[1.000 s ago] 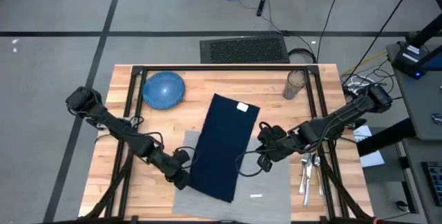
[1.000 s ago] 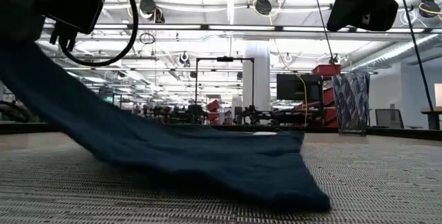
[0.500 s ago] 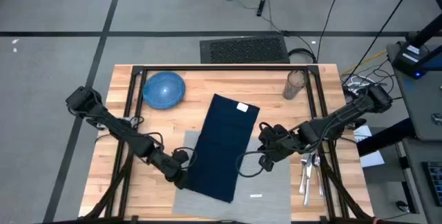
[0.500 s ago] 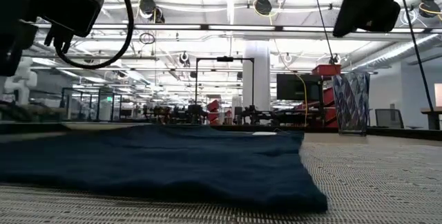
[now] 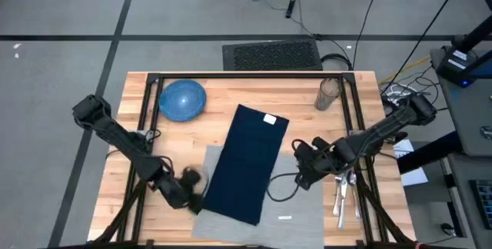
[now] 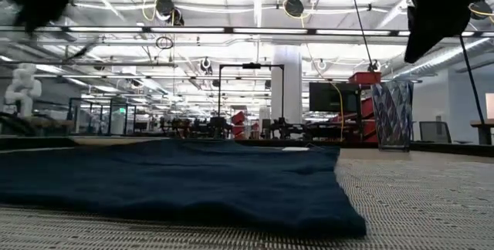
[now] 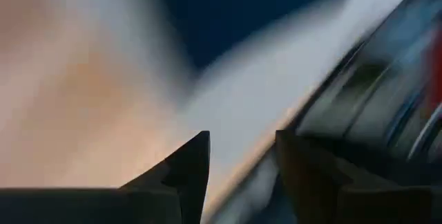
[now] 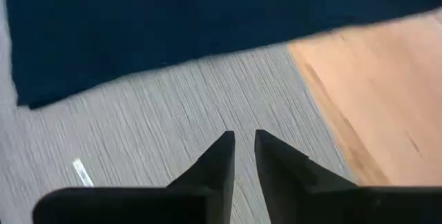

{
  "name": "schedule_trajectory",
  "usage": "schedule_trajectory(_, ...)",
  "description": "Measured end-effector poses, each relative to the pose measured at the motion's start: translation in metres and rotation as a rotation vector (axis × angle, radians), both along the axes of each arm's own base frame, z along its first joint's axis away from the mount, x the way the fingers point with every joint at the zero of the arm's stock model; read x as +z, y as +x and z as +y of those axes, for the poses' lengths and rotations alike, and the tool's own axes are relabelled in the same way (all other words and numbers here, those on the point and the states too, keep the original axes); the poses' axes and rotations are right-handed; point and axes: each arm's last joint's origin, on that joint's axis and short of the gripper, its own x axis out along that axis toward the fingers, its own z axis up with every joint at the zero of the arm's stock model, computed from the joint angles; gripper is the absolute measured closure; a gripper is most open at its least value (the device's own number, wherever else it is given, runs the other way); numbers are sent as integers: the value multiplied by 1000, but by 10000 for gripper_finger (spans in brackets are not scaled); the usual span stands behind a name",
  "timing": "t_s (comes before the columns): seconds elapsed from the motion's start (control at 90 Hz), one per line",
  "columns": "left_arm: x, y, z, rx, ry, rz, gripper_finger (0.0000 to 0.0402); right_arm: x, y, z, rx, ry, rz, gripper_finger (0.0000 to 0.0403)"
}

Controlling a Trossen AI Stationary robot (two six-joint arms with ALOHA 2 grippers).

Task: Set table place
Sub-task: Fold the dark blue napkin

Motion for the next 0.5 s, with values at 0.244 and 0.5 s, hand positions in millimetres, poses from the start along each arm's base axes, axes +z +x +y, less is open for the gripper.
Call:
schedule_trajectory(0.244, 20, 22, 43, 707, 527, -422, 252, 6, 9, -3, -177, -126, -213, 357)
schedule_trajectory(0.5, 8, 50, 92, 233, 605, -76, 252, 11, 25, -25, -389, -167, -361, 358)
